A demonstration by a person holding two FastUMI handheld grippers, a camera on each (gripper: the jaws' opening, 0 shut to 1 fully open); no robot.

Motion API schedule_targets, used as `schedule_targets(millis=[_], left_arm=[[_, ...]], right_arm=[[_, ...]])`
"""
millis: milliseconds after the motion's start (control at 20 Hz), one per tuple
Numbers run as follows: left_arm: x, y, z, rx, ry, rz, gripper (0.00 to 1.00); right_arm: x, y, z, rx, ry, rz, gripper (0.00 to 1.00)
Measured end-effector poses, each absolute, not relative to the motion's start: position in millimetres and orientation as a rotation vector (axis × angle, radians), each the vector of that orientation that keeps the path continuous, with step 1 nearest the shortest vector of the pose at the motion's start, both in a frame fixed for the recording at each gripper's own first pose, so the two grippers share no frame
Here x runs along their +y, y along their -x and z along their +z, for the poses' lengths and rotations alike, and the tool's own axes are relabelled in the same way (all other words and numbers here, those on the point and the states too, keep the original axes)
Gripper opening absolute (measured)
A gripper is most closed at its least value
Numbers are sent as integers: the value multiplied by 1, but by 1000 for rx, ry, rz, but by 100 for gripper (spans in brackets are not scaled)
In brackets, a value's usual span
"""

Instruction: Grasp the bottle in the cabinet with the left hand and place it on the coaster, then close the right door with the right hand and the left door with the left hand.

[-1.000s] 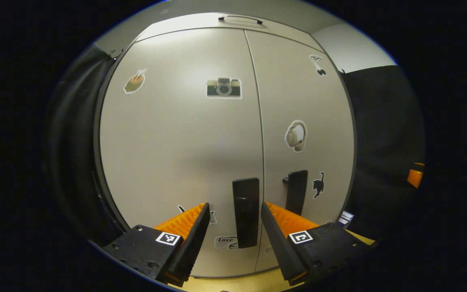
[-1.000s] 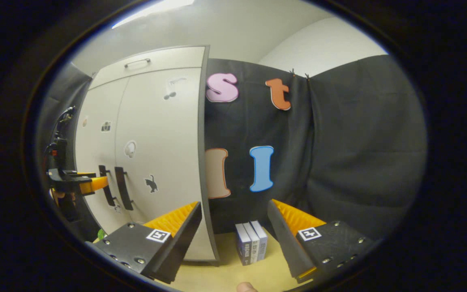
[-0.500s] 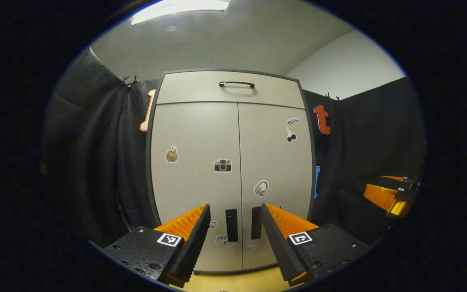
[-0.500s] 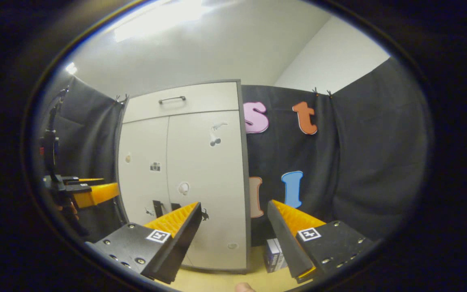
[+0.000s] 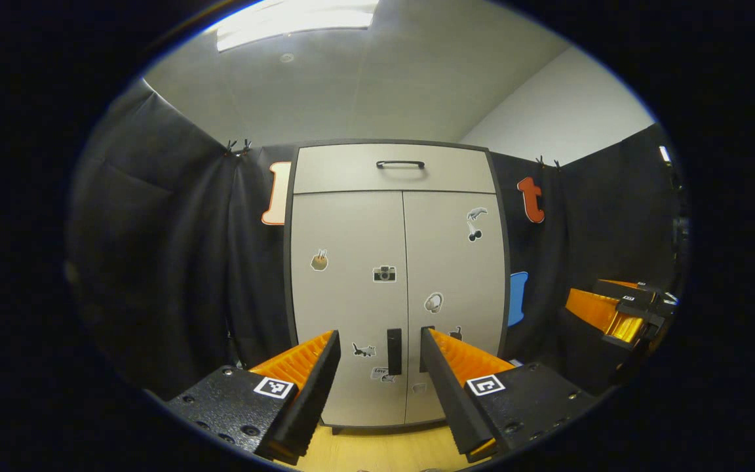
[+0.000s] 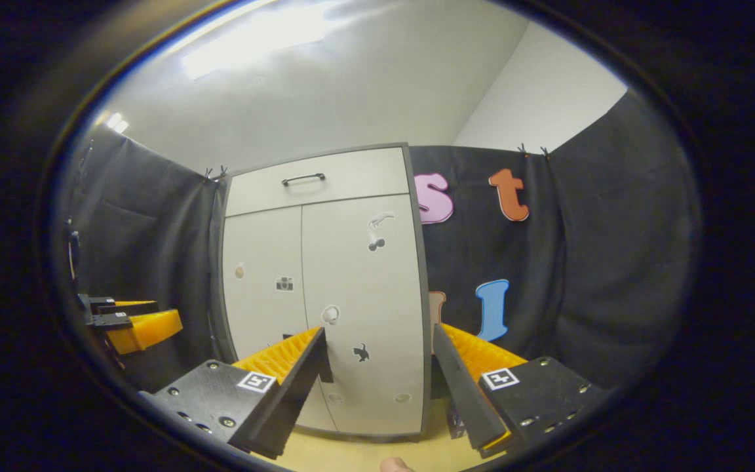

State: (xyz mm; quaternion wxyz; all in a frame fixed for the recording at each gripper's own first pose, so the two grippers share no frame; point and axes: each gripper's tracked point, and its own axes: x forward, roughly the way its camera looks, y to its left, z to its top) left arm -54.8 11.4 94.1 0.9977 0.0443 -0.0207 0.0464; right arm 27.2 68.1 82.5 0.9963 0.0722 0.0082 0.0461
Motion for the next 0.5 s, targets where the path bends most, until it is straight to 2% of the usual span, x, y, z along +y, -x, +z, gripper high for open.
schedule_targets(millis=[500], left_arm=[[6, 50, 88, -39, -83, 84, 81]], right_arm=[[59, -21, 84, -2, -132, 76, 98]])
